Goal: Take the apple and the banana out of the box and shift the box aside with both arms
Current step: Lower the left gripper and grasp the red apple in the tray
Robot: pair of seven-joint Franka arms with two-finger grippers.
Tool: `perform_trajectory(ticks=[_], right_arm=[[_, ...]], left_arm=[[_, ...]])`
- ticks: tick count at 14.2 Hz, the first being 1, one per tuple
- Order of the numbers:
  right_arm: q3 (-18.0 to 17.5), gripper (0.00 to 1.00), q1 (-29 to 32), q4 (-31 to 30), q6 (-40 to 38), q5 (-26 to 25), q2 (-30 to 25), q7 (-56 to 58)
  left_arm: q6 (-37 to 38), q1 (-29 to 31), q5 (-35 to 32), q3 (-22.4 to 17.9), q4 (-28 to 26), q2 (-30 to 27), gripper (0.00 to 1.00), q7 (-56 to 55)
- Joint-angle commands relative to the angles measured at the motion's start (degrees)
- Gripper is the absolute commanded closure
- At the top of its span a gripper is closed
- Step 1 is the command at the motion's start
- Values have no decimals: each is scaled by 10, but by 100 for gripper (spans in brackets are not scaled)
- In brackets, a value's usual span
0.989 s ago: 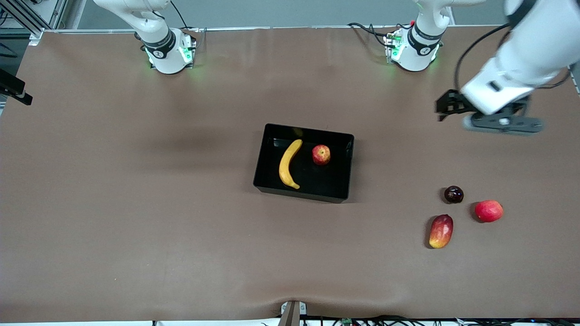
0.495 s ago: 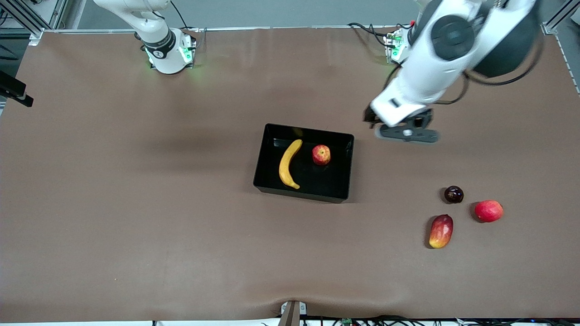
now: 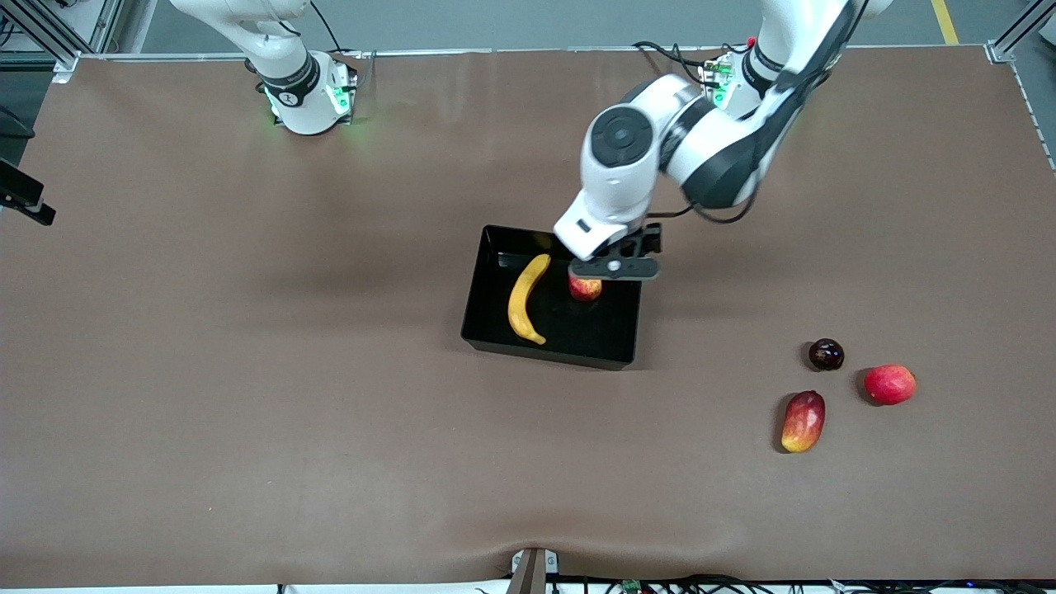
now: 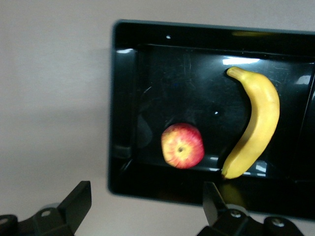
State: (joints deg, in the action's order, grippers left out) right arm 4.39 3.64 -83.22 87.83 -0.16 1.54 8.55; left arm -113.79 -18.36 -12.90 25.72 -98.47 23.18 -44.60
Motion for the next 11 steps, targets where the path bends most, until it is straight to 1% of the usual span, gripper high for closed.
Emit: perform_trajectory(ticks=[1,4,7,9,11], right_arm=[[-8,0,18,10,1,2,6,6],[-8,0,19,13,2,3,6,6],[-8,0,19,16,-3,3,5,9],[-8,0,18,15,-9,8,3,10],[-9,0,16,16,-32,8,1,9]], left_arm=[[-31,-13,-27,-1,6,35,0,-45],[-51,-26,-72,-1,3,72,0,-100],[-76,-27,-77,-1,-3,96,0,-125],[-101,-26,-83,-1,-21,101,0,-136],[-123,-24,-84,-1,-36,104,0,-141]])
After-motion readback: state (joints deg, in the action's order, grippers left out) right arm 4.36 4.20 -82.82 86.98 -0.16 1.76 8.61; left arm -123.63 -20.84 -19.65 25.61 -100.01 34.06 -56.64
